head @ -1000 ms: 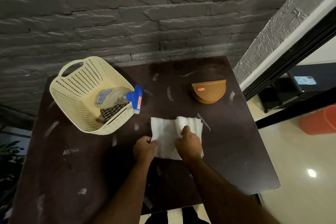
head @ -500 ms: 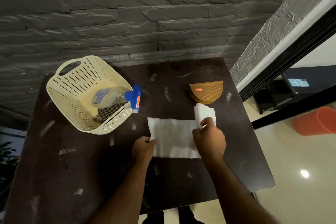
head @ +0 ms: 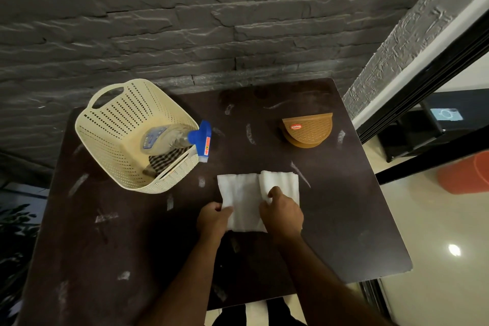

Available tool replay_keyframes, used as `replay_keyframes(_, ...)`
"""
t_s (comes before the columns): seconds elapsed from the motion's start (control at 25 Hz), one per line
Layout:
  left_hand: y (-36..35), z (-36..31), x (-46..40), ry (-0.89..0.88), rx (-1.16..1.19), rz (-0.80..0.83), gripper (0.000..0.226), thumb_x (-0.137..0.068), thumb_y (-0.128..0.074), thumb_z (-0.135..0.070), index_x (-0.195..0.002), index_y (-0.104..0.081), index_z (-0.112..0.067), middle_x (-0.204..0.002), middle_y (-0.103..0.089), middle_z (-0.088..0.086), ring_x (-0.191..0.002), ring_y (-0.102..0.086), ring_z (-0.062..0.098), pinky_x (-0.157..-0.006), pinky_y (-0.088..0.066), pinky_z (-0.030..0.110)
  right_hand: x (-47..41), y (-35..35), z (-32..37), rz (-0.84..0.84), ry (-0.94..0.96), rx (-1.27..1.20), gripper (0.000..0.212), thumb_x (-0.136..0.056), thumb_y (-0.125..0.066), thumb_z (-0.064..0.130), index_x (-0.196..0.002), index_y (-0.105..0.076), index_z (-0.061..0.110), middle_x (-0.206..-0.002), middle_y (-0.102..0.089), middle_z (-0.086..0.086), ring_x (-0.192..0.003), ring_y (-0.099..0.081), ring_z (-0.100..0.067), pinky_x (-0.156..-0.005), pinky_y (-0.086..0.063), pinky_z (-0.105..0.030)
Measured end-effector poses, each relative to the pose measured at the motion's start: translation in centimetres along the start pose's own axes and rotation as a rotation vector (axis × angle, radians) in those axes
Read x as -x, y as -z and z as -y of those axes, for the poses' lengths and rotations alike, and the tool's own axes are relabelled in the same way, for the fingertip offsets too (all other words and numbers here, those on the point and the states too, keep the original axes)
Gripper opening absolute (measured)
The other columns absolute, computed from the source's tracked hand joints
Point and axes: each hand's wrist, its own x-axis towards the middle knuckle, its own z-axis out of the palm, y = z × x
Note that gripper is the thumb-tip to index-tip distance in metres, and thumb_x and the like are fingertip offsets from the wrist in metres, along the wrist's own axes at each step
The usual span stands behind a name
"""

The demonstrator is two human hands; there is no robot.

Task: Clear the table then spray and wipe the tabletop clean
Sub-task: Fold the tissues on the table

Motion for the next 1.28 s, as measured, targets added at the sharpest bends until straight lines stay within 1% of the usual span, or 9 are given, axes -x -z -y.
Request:
replay_keyframes(0.12,0.2,0.1,-0.1,-0.023,-0.006,0.005,0.02,-0.081,-0.071,-0.023,-0.096,-0.068,-0.01,-0.09,-0.069,0.008,-0.084,-0.065,0.026,-0.079,-0.057,0.046,0.2,-0.7,-0.5,0.026,0.049,-0.006,0.035,-0.093,-0.043,0.054,-0.101,-0.055,0.022,-0.089,-0.067,0.001,-0.077,-0.065,-0.022,-0.057,-0.042,-0.03)
replay_keyframes(0.32,0.5,-0.4,0.4,-0.102,-0.079,0.018,0.021,-0.081,-0.07,-0.025,-0.097,-0.068,-0.011,-0.091,-0.068,0.005,-0.084,-0.064,0.02,-0.072,-0.053,0.035,-0.2,-1.5,-1.8,0.019,0.193,0.018,0.021,-0.097,-0.043,0.027,-0.114,-0.054,0.022,-0.1,-0.059,-0.003,-0.079,-0.064,-0.024,-0.056,-0.046,-0.031)
replay_keyframes(0.52,-0.4,-3.0,2.9,-0.386,-0.254,0.102,0.009,-0.082,-0.068,-0.025,-0.082,-0.06,-0.022,-0.083,-0.062,-0.004,-0.073,-0.058,0.009,-0.057,-0.04,0.018,-0.7,-1.4,-2.4,0.079,0.215,-0.005,0.026,-0.096,-0.044,0.032,-0.117,-0.057,0.026,-0.102,-0.059,-0.001,-0.081,-0.063,-0.02,-0.06,-0.048,-0.029)
replay_keyframes(0.72,-4.0,-5.0,5.1,-0.633,-0.44,0.121,0.015,-0.086,-0.066,-0.027,-0.077,-0.054,-0.026,-0.094,-0.055,-0.007,-0.08,-0.055,0.007,-0.065,-0.042,0.016,-1.6,0.1,-3.2,0.028,0.109,-0.238,0.021,-0.091,-0.048,0.017,-0.101,-0.066,0.013,-0.094,-0.065,-0.003,-0.082,-0.063,-0.02,-0.067,-0.05,-0.03)
replay_keyframes(0.8,-5.8,-5.1,5.5,-0.65,-0.514,0.093,0.011,-0.088,-0.064,-0.031,-0.081,-0.056,-0.026,-0.101,-0.057,-0.007,-0.085,-0.054,0.006,-0.067,-0.044,0.018,-1.9,1.0,-4.2,-0.001,-0.015,-0.428,0.021,-0.09,-0.046,0.014,-0.076,-0.062,0.011,-0.074,-0.065,-0.004,-0.068,-0.062,-0.021,-0.06,-0.052,-0.037)
replay_keyframes(0.88,-7.4,-5.0,5.8,-0.631,-0.582,0.062,0.01,-0.09,-0.061,-0.033,-0.093,-0.063,-0.024,-0.107,-0.059,-0.005,-0.094,-0.057,0.01,-0.074,-0.049,0.023,-2.2,1.8,-5.0,0.051,-0.129,-0.618,0.032,-0.095,-0.044,0.025,-0.068,-0.057,0.011,-0.066,-0.064,-0.006,-0.063,-0.063,-0.022,-0.058,-0.053,-0.04)
replay_keyframes(1.0,-9.0,-4.5,5.9,-0.578,-0.591,0.019,0.017,-0.092,-0.059,-0.034,-0.103,-0.065,-0.024,-0.109,-0.062,-0.005,-0.102,-0.059,0.012,-0.082,-0.05,0.026,-2.7,2.4,-5.4,0.158,-0.172,-0.667,0.04,-0.095,-0.05,0.045,-0.081,-0.065,0.011,-0.073,-0.069,-0.007,-0.068,-0.068,-0.021,-0.064,-0.057,-0.04)
replay_keyframes(1.12,-9.4,-4.2,6.0,-0.577,-0.554,0.104,0.015,-0.092,-0.058,-0.035,-0.101,-0.066,-0.027,-0.105,-0.065,-0.009,-0.099,-0.06,0.011,-0.08,-0.049,0.024,-3.5,2.5,-5.9,0.111,-0.147,-0.488,0.018,-0.088,-0.061,0.023,-0.098,-0.068,0.01,-0.086,-0.072,-0.005,-0.077,-0.068,-0.019,-0.074,-0.058,-0.04)
replay_keyframes(1.28,-8.1,-4.1,5.4,-0.53,-0.377,0.07,0.024,-0.092,-0.059,-0.024,-0.115,-0.066,-0.025,-0.113,-0.067,-0.007,-0.103,-0.061,0.01,-0.088,-0.053,0.028,-4.2,2.9,-6.7,0.093,-0.146,-0.361,0.023,-0.087,-0.058,0.017,-0.11,-0.064,0.014,-0.099,-0.071,-0.007,-0.085,-0.066,-0.02,-0.073,-0.056,-0.033)
